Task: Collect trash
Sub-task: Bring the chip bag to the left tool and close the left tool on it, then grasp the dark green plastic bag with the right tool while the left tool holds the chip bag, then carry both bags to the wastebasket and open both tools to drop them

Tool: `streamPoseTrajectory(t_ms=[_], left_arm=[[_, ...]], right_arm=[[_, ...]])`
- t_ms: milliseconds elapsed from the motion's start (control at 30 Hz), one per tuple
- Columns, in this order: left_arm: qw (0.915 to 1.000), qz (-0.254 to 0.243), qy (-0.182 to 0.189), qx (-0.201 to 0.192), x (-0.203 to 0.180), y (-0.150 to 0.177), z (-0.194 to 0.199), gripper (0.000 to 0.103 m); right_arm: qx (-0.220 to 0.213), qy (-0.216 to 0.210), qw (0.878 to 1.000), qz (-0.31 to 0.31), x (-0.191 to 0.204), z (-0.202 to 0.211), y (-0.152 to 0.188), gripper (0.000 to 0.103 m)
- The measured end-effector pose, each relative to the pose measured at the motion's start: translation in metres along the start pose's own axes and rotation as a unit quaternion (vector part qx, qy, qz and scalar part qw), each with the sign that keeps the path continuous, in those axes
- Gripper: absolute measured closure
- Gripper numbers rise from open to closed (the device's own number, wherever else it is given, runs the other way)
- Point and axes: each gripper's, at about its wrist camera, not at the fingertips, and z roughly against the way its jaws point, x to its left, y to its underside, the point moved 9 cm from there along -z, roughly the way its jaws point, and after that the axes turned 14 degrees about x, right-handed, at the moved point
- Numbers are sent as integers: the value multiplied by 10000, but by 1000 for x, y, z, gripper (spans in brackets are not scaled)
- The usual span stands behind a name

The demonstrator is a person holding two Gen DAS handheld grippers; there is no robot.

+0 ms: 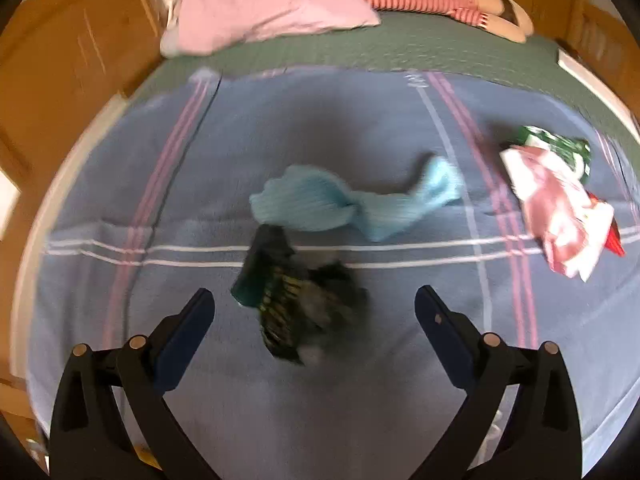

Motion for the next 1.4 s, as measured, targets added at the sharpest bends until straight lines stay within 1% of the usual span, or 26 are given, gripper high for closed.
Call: streamPoseTrajectory(t_ms=[33,67,100,133,200,267,367,433,500,667,833,1033,1200,1400], left_arm=[[10000,-11,1,12,0,0,-1,78],[10000,-32,-12,-1,-2,-2,-1,79],[10000,-69,-33,-40,-3,-2,1,80],[9999,-113,-61,-101,-4,-3,3,81],[9995,-183,-122,-207,-6,-3,7,82],[9992,-215,-168,-291,-7,-2,12,83],[9986,-199,-190,-452,-6,-3,20,85],[9980,-204,-165,-573,-6,-4,27,90],[9973,-240,-173,-666,-5,-3,32,90],[9976,-294,-82,-629,-9,1,33,92],[9969,-316,-30,-721,-7,2,39,93],[9967,-307,-39,-755,-4,3,41,94],[9960,-341,-29,-822,-6,4,46,94],[9960,-379,-76,-801,-6,5,44,94]], right_arm=[[67,148,9998,113,5,-8,0,6],[84,263,9995,181,9,-10,1,19],[113,411,9987,271,12,-15,4,29],[189,469,9982,324,13,-20,9,39],[61,461,9984,334,13,-17,12,42],[20,370,9986,376,13,-12,17,46],[-53,237,9989,403,9,3,29,46],[-121,173,9987,464,7,17,40,46],[-184,25,9987,466,0,33,53,46],[-167,-216,9990,359,-17,54,86,46],[-249,-398,9987,176,-34,74,118,46],[-217,-492,9986,30,-50,86,147,46],[-288,-472,9984,93,-52,95,163,46],[-178,-612,9980,46,-49,88,174,46]])
